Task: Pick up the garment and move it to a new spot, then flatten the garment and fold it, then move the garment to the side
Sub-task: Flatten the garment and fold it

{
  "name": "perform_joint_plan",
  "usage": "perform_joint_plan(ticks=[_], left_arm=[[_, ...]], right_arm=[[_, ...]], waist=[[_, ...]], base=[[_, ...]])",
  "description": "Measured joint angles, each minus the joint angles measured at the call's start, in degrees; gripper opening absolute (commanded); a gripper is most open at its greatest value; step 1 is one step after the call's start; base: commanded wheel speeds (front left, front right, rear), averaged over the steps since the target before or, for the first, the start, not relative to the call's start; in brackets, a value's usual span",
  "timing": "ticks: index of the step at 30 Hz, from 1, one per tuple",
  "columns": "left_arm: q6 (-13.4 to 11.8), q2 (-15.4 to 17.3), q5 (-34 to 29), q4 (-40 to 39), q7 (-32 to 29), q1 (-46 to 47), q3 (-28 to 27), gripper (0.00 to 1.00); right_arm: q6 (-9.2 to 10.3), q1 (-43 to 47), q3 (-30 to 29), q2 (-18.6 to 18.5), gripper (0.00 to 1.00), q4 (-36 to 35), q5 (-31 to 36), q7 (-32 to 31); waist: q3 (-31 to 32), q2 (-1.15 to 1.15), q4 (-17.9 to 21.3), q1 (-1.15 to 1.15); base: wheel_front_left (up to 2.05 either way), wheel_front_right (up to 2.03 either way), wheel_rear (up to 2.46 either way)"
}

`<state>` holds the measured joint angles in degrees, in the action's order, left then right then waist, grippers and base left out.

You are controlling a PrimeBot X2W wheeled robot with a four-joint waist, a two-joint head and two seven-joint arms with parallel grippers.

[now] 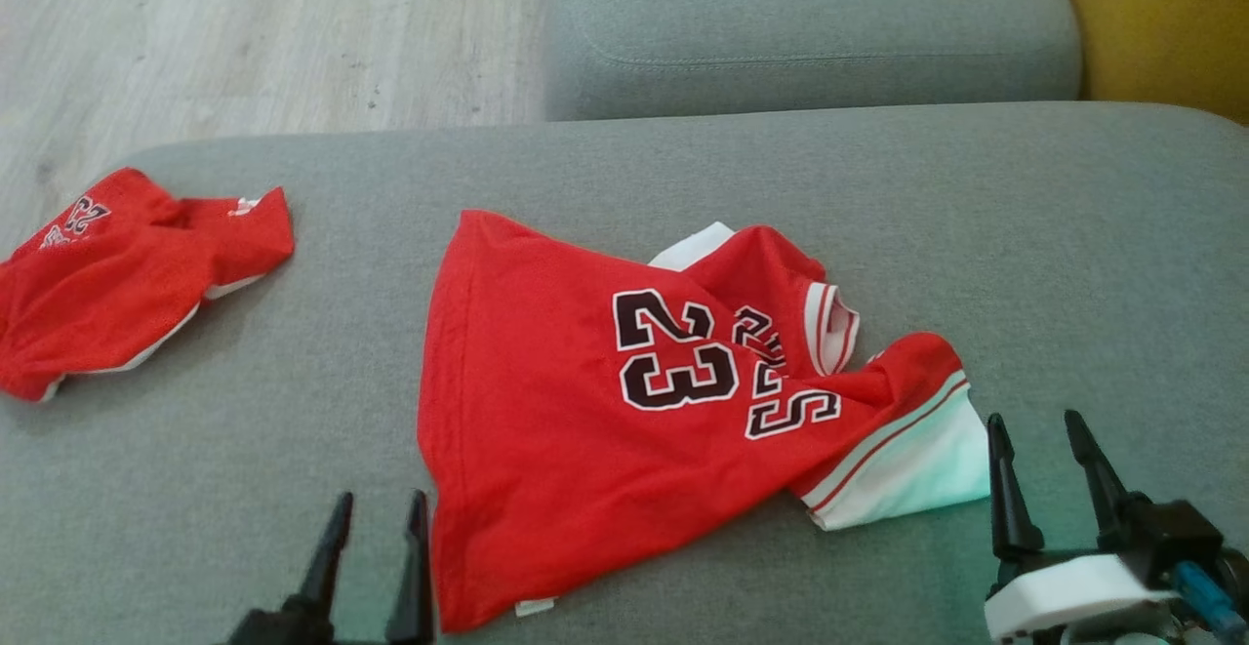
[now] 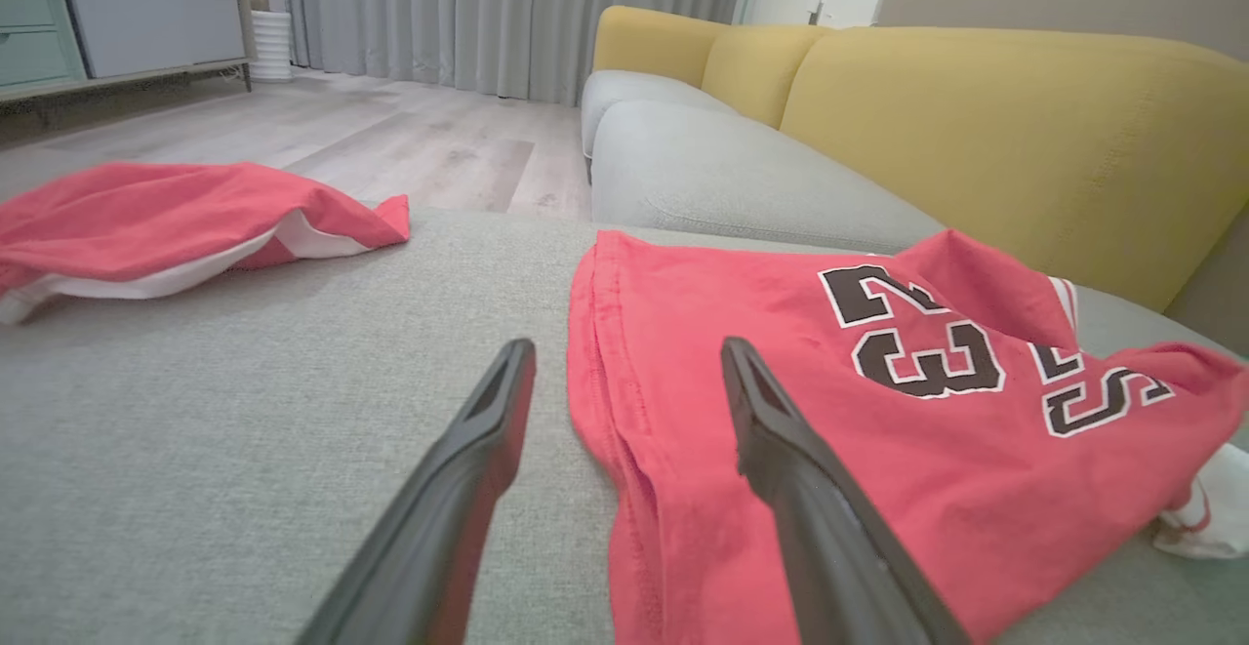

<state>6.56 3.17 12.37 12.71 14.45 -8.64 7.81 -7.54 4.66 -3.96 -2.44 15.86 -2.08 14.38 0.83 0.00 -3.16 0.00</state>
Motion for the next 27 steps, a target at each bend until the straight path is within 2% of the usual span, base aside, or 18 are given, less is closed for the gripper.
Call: perform_joint_plan(ticks=[5,9,14,18,27], left_arm=[[0.6,0.7,-0.5,1.6,0.0,-1.7,6.1,1.0],[0.6,3.4,-0.7,2.5,-2.8,-3.5,10.7,1.0],[1.0,5.2,0.7,3.5,-6.2,-3.4,12.4,1.0],[1.0,5.5,0.8,4.1,-6.9,-2.7,13.2,1.0],[1.0,5.7,0.7,7.6,-7.4,2.0,14.5,1.0]], right_arm=[[0.0,0.0,-0.1,0.0,1.0,1.4,-0.3,-0.3],[0.0,-0.3,-0.3,0.0,1.0,2.6,2.7,-6.6],[0.0,-2.0,-0.8,0.1,1.0,2.6,2.8,-16.4],[0.0,-3.0,-1.6,0.0,1.0,3.1,5.1,-21.6],[0.0,-6.4,-0.2,0.0,1.0,6.5,5.5,-24.5]], waist=[[0.2,0.0,0.8,0.0],[0.0,0.0,0.9,0.0],[-0.6,0.0,1.1,0.0],[-1.6,0.0,0.9,0.0],[-3.3,0.0,0.5,0.0]], base=[[0.0,0.0,0.0],[0.0,0.0,0.0],[0.0,0.0,0.0],[0.0,0.0,0.0],[0.0,0.0,0.0]])
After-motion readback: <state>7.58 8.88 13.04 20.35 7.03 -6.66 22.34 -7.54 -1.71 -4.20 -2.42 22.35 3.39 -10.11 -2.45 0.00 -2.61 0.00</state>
